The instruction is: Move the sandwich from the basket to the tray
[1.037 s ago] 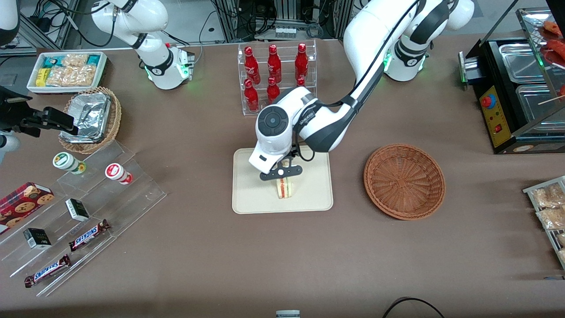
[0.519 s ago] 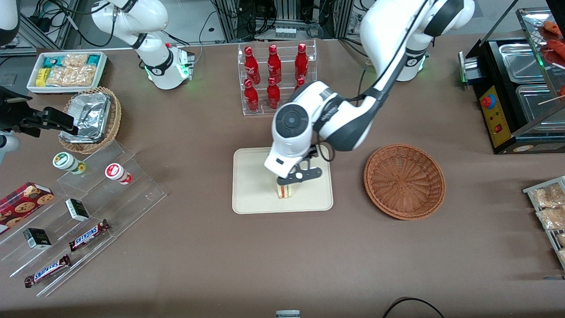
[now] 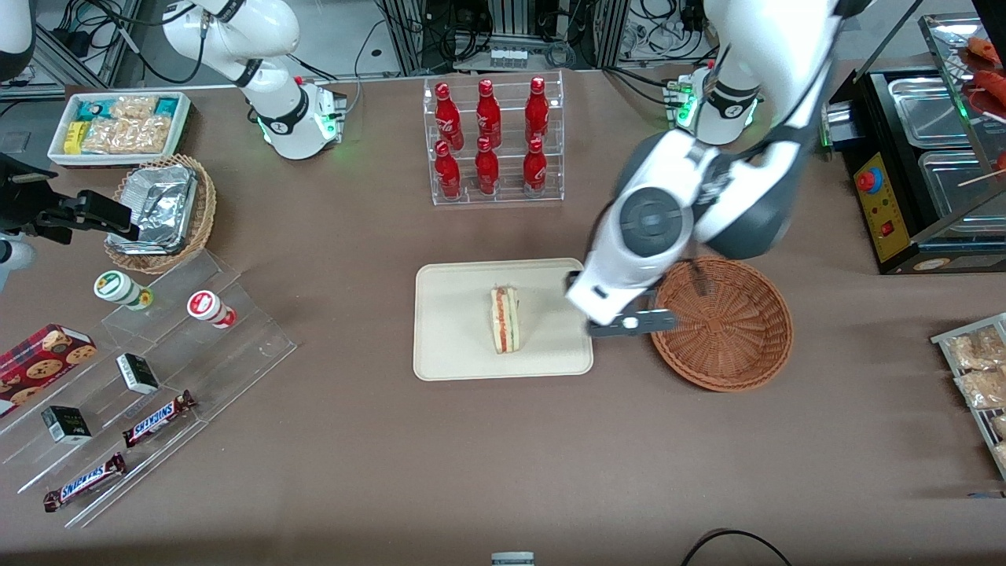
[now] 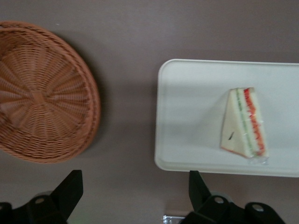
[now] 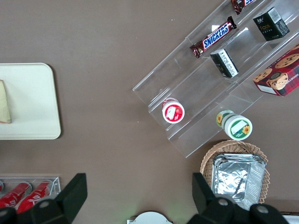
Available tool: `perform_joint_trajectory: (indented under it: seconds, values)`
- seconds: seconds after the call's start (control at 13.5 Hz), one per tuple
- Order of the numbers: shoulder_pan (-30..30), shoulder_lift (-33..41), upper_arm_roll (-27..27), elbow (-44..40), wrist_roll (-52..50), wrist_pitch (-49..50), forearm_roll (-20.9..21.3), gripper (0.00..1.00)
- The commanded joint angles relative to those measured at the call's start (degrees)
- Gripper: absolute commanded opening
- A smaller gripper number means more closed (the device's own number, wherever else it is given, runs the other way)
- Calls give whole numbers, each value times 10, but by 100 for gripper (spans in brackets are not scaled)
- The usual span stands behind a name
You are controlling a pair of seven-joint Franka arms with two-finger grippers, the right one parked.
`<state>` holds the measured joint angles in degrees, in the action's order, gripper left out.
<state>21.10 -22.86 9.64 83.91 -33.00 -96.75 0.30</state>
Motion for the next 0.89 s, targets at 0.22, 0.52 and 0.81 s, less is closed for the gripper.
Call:
perform_joint_trajectory:
  seconds: [0.22, 0.52, 0.81]
  values:
    - [-99, 129, 3, 106, 168, 51, -14, 100]
    - [-200, 173, 2, 79, 293, 113, -14, 100]
    - [-238, 171, 0, 2, 307, 148, 6, 100]
